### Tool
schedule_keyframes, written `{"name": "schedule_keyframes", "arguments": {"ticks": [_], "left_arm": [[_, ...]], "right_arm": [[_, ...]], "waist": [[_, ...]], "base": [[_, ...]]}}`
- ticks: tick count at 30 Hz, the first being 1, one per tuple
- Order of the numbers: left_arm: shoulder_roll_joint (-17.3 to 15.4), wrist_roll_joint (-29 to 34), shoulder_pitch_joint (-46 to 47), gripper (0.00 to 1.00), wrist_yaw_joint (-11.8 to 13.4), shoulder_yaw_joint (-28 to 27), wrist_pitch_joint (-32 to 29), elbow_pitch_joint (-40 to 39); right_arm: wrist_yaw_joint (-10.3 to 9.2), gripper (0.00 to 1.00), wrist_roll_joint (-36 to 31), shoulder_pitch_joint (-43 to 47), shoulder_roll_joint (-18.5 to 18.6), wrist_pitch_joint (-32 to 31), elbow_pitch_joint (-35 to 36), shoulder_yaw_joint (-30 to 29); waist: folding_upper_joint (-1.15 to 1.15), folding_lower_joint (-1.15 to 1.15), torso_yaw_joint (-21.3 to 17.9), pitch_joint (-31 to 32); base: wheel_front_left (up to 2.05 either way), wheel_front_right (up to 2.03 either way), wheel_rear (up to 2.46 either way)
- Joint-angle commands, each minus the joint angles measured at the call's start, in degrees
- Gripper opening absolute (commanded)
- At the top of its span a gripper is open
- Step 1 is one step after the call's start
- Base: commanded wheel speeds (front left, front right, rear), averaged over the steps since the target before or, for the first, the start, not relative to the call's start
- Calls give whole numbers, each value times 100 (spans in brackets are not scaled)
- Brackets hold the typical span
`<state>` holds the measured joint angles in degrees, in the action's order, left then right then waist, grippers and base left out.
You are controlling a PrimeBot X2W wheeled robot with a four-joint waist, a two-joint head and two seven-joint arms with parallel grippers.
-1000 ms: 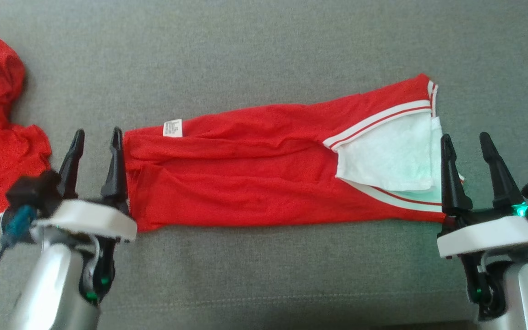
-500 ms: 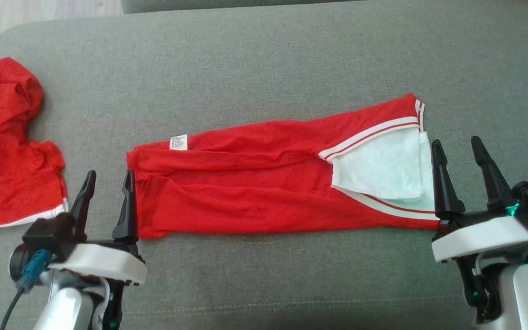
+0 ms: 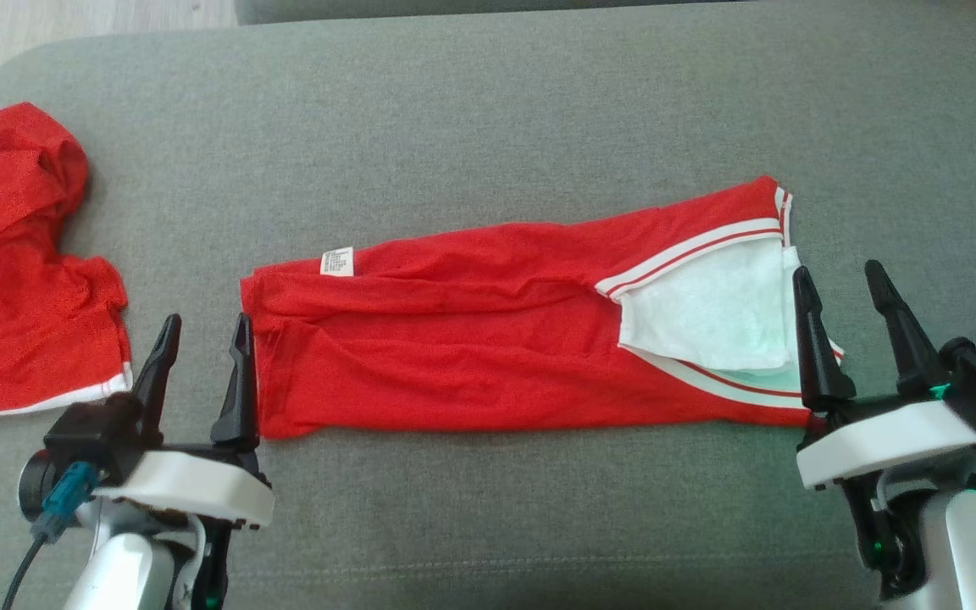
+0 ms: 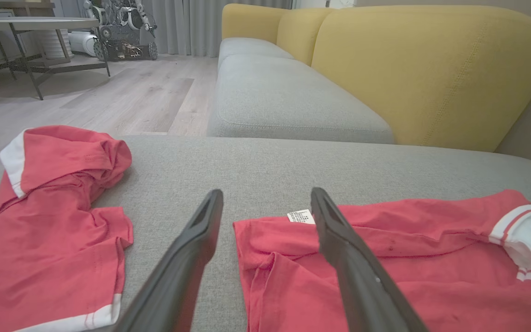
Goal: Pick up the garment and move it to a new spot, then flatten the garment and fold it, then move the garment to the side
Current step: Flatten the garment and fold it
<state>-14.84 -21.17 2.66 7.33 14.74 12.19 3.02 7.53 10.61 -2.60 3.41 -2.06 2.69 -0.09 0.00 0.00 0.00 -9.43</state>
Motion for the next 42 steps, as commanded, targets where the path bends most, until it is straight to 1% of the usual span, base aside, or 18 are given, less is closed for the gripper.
{"name": "schedule_keyframes", "arguments": {"ticks": [1, 4, 7, 10, 16, 18, 21, 24, 29, 30, 31, 32, 36, 42], "left_arm": [[-150, 21, 236, 100, 26, -179, -7, -218], [-152, 21, 292, 100, 22, -170, -9, -239], [-159, 32, 416, 100, 2, -148, -7, -272], [-160, 48, 572, 100, -35, -109, -1, -279], [-91, 60, 835, 100, -114, -19, 66, -164], [-43, 35, 895, 100, -133, -4, 93, -108], [2, 4, 974, 100, -164, 2, 129, 0], [25, -3, 1041, 100, -195, 6, 164, 89], [42, -1, 1103, 100, -223, -4, 207, 156], [43, 1, 1114, 100, -227, -8, 214, 167], [43, 7, 1125, 100, -226, -12, 220, 177], [43, 15, 1134, 100, -224, -18, 226, 181], [51, 27, 1126, 100, -212, -40, 244, 191], [44, 18, 1055, 100, -205, -96, 261, 192]], "right_arm": [[-4, 100, 67, -134, 113, -9, 94, 109], [-4, 100, 110, -316, 179, -8, -52, 65], [-4, 100, 169, -750, 349, 27, -397, -20], [-4, 100, 234, -1218, 529, -50, -930, -48], [-4, 100, 295, -1846, 722, -591, -2080, 25], [-4, 100, 282, -1946, 723, -817, -2383, 43], [-4, 100, 241, -2056, 680, -1044, -2649, 27], [-4, 100, 211, -2109, 627, -1203, -2825, -8], [-4, 100, 443, -2120, 544, -1329, -2924, 40], [-4, 47, 477, -2111, 545, -1363, -2944, 43], [-4, 6, 520, -2102, 544, -1376, -2946, 47], [-4, 0, 559, -2086, 541, -1393, -2942, 52], [-4, 0, 645, -1982, 564, -1349, -2831, 57], [-4, 0, 683, -1653, 570, -1177, -2447, -212]], "waist": [[0, 0, 9, -47], [0, 0, 16, -120], [0, 0, 40, -266], [0, 0, 86, -439], [0, 0, 175, -711], [0, 0, 198, -776], [0, 0, 222, -863], [0, 0, 232, -901], [0, 0, 230, -927], [0, 0, 231, -925], [0, 0, 235, -924], [0, 0, 236, -921], [0, 0, 223, -892], [0, 0, 151, -801]], "base": [[0, 0, 0], [0, 0, 0], [0, 0, 0], [0, 0, 0], [0, 0, 0], [0, 0, 0], [0, 0, 0], [0, 0, 0], [0, 0, 0], [0, 0, 0], [0, 0, 0], [0, 0, 0], [0, 0, 0], [0, 0, 0]]}}
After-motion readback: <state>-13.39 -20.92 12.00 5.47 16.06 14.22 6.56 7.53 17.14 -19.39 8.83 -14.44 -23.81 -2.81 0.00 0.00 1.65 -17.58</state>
